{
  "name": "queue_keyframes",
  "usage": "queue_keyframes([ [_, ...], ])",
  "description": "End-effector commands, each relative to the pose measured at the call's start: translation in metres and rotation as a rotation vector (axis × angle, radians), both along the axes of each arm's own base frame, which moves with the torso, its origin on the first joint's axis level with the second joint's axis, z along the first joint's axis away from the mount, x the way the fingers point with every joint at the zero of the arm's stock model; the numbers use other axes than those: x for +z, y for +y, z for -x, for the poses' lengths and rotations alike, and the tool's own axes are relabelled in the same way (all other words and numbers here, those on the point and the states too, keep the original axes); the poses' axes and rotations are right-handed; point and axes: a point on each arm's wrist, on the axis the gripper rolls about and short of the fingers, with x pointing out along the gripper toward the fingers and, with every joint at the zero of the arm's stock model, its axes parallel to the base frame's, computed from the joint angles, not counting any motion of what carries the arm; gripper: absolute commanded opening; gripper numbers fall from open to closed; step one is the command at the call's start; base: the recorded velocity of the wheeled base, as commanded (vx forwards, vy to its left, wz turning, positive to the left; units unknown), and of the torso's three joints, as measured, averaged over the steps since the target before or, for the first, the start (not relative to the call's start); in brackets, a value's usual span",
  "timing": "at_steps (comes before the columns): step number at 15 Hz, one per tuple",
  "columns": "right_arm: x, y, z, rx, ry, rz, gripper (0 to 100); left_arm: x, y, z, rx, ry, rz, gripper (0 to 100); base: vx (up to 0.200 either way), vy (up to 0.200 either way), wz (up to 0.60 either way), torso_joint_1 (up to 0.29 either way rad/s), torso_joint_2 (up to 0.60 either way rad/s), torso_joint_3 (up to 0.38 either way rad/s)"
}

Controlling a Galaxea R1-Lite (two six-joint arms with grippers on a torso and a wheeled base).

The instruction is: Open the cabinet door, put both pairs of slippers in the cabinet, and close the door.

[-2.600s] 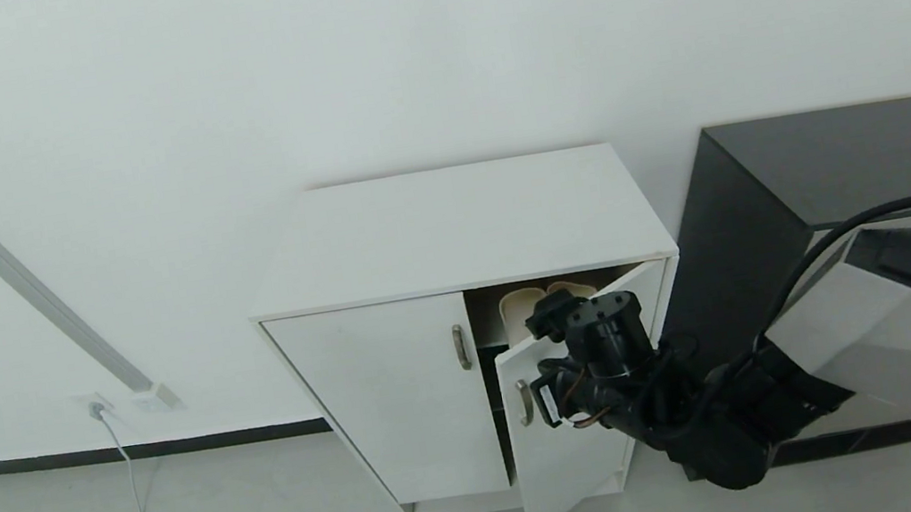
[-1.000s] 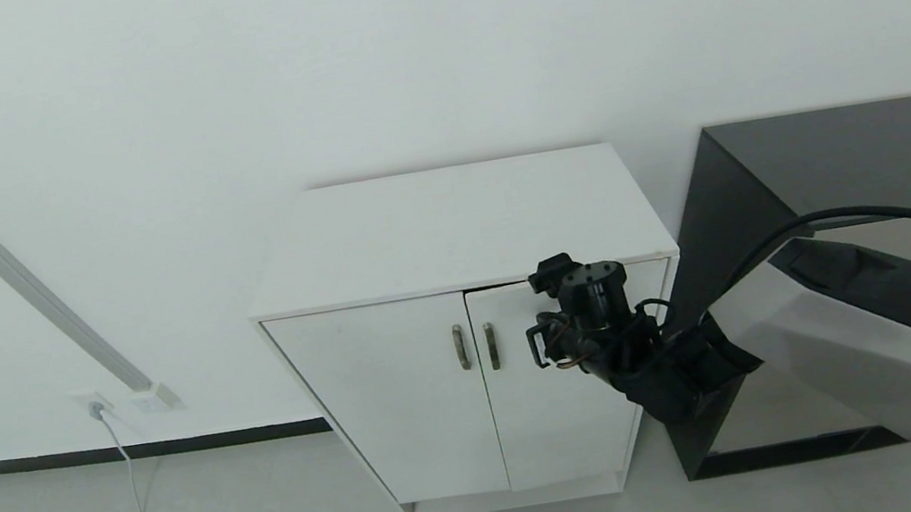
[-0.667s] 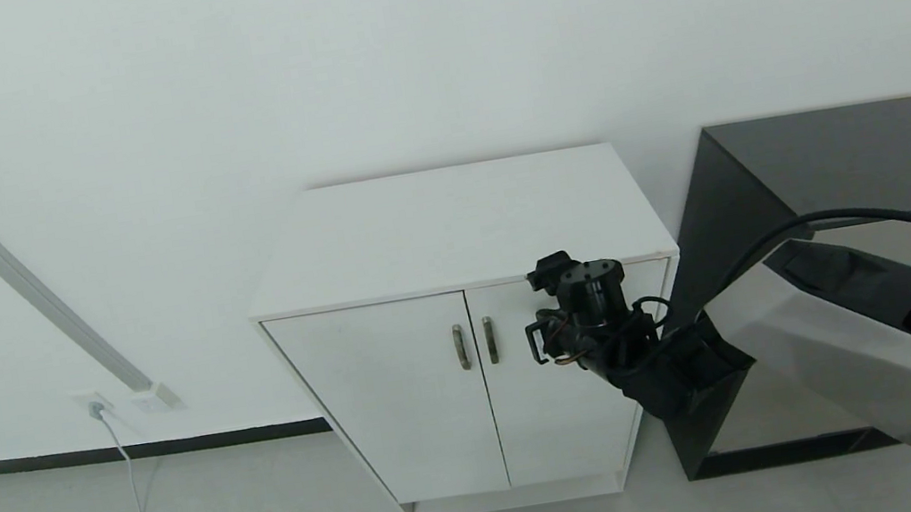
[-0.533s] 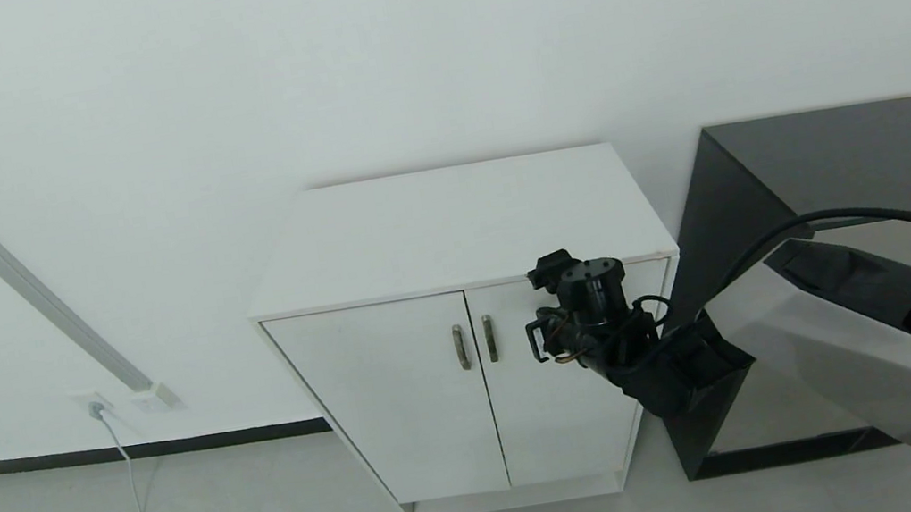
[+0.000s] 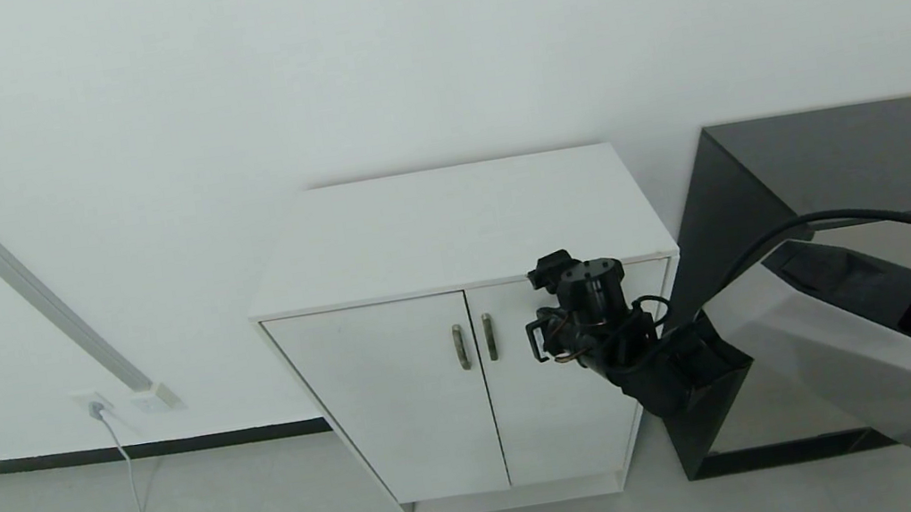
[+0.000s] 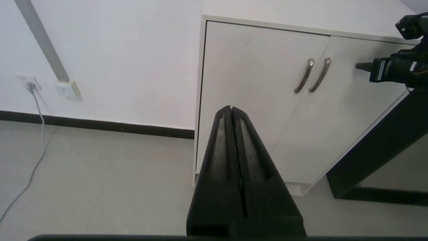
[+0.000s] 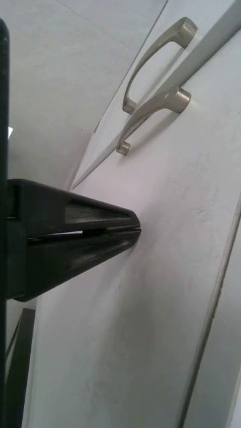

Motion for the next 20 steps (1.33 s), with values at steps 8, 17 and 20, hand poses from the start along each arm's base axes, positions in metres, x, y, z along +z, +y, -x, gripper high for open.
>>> queue_keyframes([
  [8,0.03,-0.007,0.034,0.027,-0.009,-0.007,0,0.0,0.0,0.0,0.0,0.0,0.0,0,0.0,0.0,0.0,0.0,0.0,0.0],
  [17,0.082,-0.11,0.114,-0.094,-0.04,-0.02,0,0.0,0.0,0.0,-0.001,-0.001,0.003,0,0.0,0.0,0.0,0.0,0.0,0.0],
  [20,0.093,-0.16,0.142,-0.19,-0.041,-0.016,0,0.0,0.0,0.0,-0.001,-0.002,0.005,0,0.0,0.0,0.0,0.0,0.0,0.0],
])
